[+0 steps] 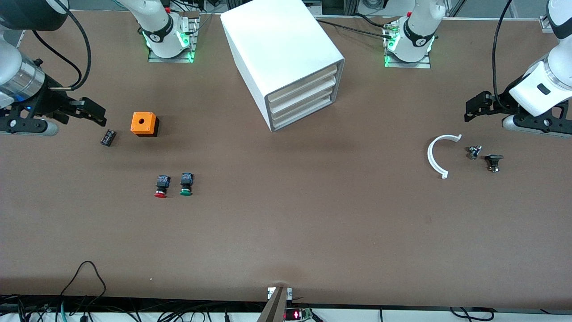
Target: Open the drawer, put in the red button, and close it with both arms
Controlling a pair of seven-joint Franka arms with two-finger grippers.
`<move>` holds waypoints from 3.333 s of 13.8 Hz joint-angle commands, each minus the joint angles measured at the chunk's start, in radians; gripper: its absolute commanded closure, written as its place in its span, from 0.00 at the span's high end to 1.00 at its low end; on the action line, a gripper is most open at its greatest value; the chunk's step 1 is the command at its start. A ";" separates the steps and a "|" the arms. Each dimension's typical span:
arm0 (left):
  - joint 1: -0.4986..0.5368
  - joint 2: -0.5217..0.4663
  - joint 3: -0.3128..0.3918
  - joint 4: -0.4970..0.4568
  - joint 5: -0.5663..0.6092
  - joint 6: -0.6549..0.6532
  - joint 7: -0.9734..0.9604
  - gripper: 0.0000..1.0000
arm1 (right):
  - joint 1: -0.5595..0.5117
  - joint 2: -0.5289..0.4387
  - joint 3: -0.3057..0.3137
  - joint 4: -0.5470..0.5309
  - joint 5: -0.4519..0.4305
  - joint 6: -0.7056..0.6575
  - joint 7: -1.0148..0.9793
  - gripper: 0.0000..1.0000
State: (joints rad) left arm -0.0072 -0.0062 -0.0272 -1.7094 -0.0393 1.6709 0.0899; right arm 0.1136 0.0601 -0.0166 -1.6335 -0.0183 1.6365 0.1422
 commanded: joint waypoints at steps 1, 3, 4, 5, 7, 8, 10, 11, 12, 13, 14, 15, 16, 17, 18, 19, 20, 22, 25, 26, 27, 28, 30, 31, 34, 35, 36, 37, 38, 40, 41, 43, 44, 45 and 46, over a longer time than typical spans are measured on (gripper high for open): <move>-0.010 0.011 0.001 0.031 0.022 -0.028 -0.006 1.00 | 0.012 0.095 0.003 0.032 0.003 -0.001 -0.009 1.00; -0.013 0.025 0.000 0.042 0.001 -0.097 0.002 1.00 | 0.015 0.170 0.004 0.031 0.005 0.019 -0.012 1.00; -0.017 0.031 -0.002 0.042 -0.025 -0.132 0.005 1.00 | 0.021 0.206 0.004 0.024 0.005 0.058 -0.016 1.00; -0.022 0.043 -0.019 0.040 -0.068 -0.164 0.005 1.00 | 0.030 0.236 0.004 0.012 0.006 0.113 -0.015 1.00; -0.026 0.054 -0.065 0.040 -0.093 -0.241 0.004 1.00 | 0.032 0.285 0.004 -0.017 0.006 0.221 -0.006 1.00; -0.030 0.060 -0.100 0.033 -0.093 -0.256 0.005 1.00 | 0.028 0.318 0.004 -0.022 0.006 0.259 -0.006 1.00; -0.031 0.104 -0.144 0.027 -0.137 -0.255 0.008 1.00 | 0.024 0.381 0.004 -0.029 0.009 0.334 -0.001 1.00; -0.030 0.130 -0.148 0.024 -0.218 -0.247 0.007 1.00 | 0.023 0.414 0.004 -0.032 0.012 0.370 0.000 1.00; -0.025 0.162 -0.148 0.019 -0.302 -0.234 0.008 0.99 | 0.018 0.441 0.004 -0.038 0.017 0.412 0.000 1.00; -0.025 0.175 -0.148 0.002 -0.373 -0.199 0.008 0.99 | 0.017 0.458 0.003 -0.055 0.017 0.457 0.000 1.00; -0.028 0.176 -0.151 -0.022 -0.410 -0.144 0.008 0.99 | 0.014 0.475 0.003 -0.083 0.017 0.520 0.000 1.00; -0.036 0.177 -0.154 -0.062 -0.459 -0.094 0.011 0.99 | 0.014 0.490 0.003 -0.115 0.017 0.587 0.000 1.00; -0.048 0.177 -0.172 -0.123 -0.521 -0.018 0.043 0.99 | 0.014 0.506 0.003 -0.143 0.017 0.638 0.000 1.00; -0.048 0.173 -0.196 -0.186 -0.575 0.086 0.097 0.99 | 0.014 0.517 0.003 -0.161 0.017 0.673 0.000 1.00; -0.049 0.175 -0.213 -0.235 -0.618 0.160 0.141 0.99 | 0.014 0.530 0.003 -0.167 0.017 0.692 0.000 1.00; -0.050 0.178 -0.226 -0.268 -0.666 0.212 0.178 0.99 | 0.014 0.541 0.003 -0.166 0.017 0.701 0.002 1.00; -0.050 0.186 -0.235 -0.294 -0.721 0.242 0.223 0.99 | 0.014 0.550 0.003 -0.167 0.023 0.712 0.003 1.00; -0.050 0.204 -0.240 -0.340 -0.857 0.251 0.354 0.99 | 0.014 0.560 0.004 -0.167 0.034 0.717 0.003 0.99; -0.051 0.219 -0.244 -0.433 -1.014 0.251 0.522 0.95 | 0.014 0.560 0.003 -0.169 0.034 0.706 0.003 0.78; -0.051 0.238 -0.244 -0.462 -1.075 0.253 0.586 0.92 | 0.014 0.560 0.003 -0.169 0.034 0.704 0.002 0.65; -0.051 0.252 -0.246 -0.487 -1.134 0.251 0.640 0.87 | 0.014 0.558 0.003 -0.169 0.034 0.703 0.002 0.51; -0.053 0.264 -0.249 -0.501 -1.166 0.244 0.668 0.79 | 0.014 0.557 0.003 -0.169 0.034 0.701 0.003 0.36; -0.050 0.319 -0.290 -0.516 -1.211 0.245 0.740 0.65 | 0.014 0.555 0.003 -0.169 0.034 0.692 0.003 0.10; -0.050 0.324 -0.293 -0.525 -1.243 0.245 0.749 0.65 | 0.014 0.555 0.003 -0.169 0.034 0.692 0.002 0.02; -0.050 0.325 -0.310 -0.552 -1.246 0.239 0.754 0.60 | 0.015 0.554 0.003 -0.155 0.032 0.691 -0.010 0.00; -0.051 0.327 -0.312 -0.556 -1.246 0.227 0.767 0.58 | 0.018 0.547 0.004 -0.144 0.032 0.678 -0.009 0.00; -0.051 0.348 -0.313 -0.556 -1.246 0.196 0.801 0.53 | 0.026 0.543 0.004 -0.122 0.034 0.642 -0.001 0.00; -0.043 0.371 -0.313 -0.556 -1.246 0.170 0.845 0.52 | 0.024 0.544 0.004 -0.080 0.032 0.594 0.013 0.00; -0.039 0.382 -0.313 -0.559 -1.246 0.161 0.879 0.51 | 0.024 0.547 0.004 -0.037 0.034 0.541 0.022 0.00; -0.039 0.387 -0.315 -0.573 -1.246 0.161 0.896 0.51 | 0.027 0.550 0.004 0.023 0.040 0.467 0.104 0.00; -0.040 0.385 -0.315 -0.584 -1.248 0.161 0.898 0.51 | 0.040 0.550 0.007 0.044 0.046 0.441 0.162 0.00; -0.039 0.387 -0.315 -0.608 -1.248 0.159 0.942 0.51 | 0.086 0.553 0.007 0.087 0.067 0.398 0.287 0.00; -0.040 0.387 -0.316 -0.621 -1.252 0.159 0.947 0.51 | 0.107 0.555 0.007 0.107 0.074 0.373 0.345 0.00; -0.040 0.384 -0.330 -0.624 -1.266 0.159 0.949 0.49 | 0.121 0.557 0.007 0.124 0.075 0.359 0.391 0.00; -0.037 0.385 -0.341 -0.625 -1.268 0.159 0.950 0.46 | 0.138 0.557 0.007 0.141 0.075 0.350 0.436 0.00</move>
State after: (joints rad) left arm -0.0571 0.3884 -0.3419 -2.3121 -1.2651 1.8394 0.9999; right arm 0.2234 0.6089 -0.0060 -1.5438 0.0415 2.0303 0.4928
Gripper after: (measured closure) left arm 0.511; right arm 0.599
